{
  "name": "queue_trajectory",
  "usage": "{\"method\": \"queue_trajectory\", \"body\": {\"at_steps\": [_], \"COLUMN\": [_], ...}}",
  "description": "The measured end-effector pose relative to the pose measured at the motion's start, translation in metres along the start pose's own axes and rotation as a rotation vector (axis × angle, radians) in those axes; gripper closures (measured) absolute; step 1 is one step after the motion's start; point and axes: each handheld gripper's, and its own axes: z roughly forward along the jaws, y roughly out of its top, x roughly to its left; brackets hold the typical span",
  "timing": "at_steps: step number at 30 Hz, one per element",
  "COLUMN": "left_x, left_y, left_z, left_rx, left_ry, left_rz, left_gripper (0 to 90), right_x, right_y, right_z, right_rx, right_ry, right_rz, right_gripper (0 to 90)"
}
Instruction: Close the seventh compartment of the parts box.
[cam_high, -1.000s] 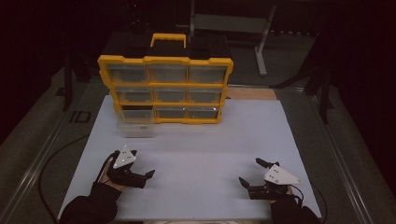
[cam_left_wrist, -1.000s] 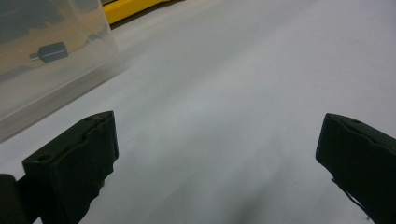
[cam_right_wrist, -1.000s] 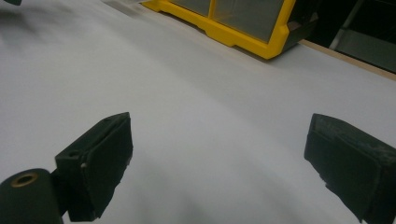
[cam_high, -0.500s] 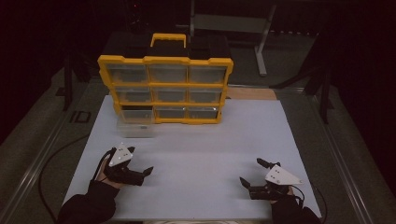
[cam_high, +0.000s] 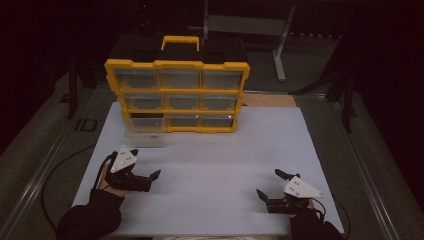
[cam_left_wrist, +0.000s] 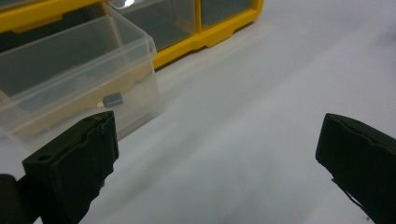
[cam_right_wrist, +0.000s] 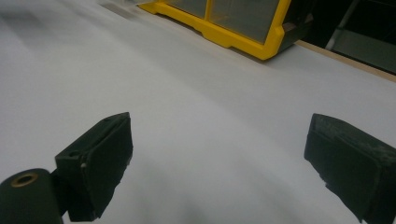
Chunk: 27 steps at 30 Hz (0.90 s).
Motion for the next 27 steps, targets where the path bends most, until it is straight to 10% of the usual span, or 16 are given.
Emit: {"method": "queue_trajectory", "body": {"at_steps": [8,27], "left_x": [0.006,0.020], "left_y": [0.013,-0.015], "left_z": [-0.003,0.019], "left_rx": [-0.034,-0.026], "left_ry": [0.047,0.106], "left_rz": [-0.018,-0.086], "left_gripper": [0.0,0.0], "right_x": [0.000,0.000], "right_y": [0.000,0.000], "right_z": [0.000,0.001], "right_rx": [-0.003,-0.001], "right_ry": [0.000,0.003], "right_rz": [-0.002,-0.006], "right_gripper": [8.2,8.2]}}
